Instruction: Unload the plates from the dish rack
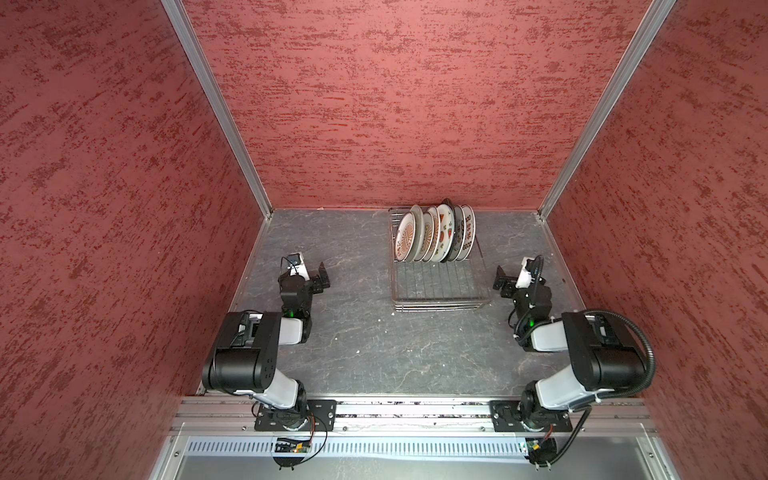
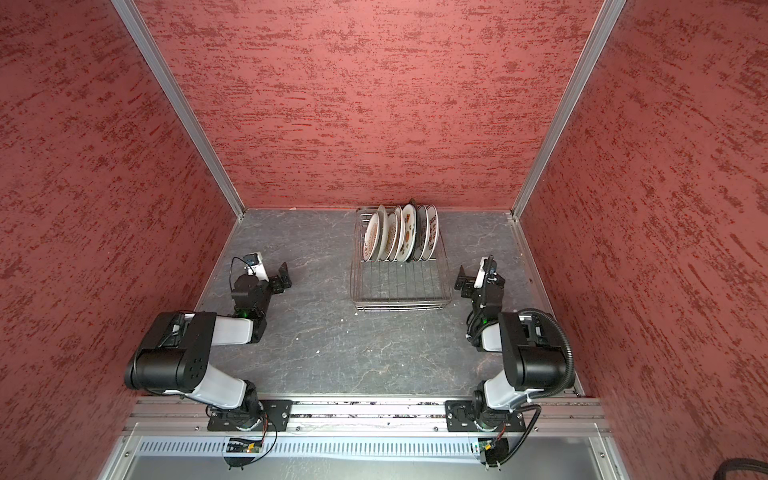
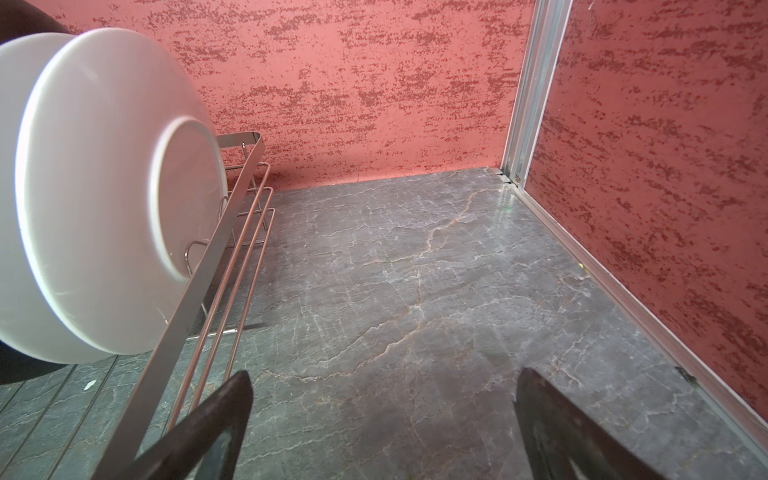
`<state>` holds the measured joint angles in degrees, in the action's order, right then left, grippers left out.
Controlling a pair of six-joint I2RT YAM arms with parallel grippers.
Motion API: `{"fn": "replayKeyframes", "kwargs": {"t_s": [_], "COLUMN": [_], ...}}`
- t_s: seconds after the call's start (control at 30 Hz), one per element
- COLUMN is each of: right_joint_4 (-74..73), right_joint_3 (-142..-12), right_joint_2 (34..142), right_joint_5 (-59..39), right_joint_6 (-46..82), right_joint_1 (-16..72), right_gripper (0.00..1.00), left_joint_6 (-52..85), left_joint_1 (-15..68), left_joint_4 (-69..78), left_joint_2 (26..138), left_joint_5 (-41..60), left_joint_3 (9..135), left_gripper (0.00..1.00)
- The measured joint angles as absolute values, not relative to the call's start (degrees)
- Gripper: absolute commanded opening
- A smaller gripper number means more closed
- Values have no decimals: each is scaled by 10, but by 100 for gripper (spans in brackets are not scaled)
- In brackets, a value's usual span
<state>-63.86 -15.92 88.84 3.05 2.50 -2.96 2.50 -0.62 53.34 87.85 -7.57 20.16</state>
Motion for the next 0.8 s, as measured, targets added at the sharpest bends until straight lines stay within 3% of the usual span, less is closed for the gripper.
{"fn": "replayKeyframes", "kwargs": {"t_s": [0.37,0.8], "right_joint_4": [-634,-473], "right_joint_3": [-155,-176], "right_joint_2": [865,665], "right_joint_5": [29,14], "right_joint_6": [25,44], "right_joint_1": [-30,-30], "right_gripper": [99,99], "left_joint_6": [13,20], "left_joint_1": [10,13], "left_joint_4": [520,398], "left_joint_2": [836,635], "left_joint_5": [-87,-57], "left_joint_3": [198,195], "left_gripper": [100,100]}}
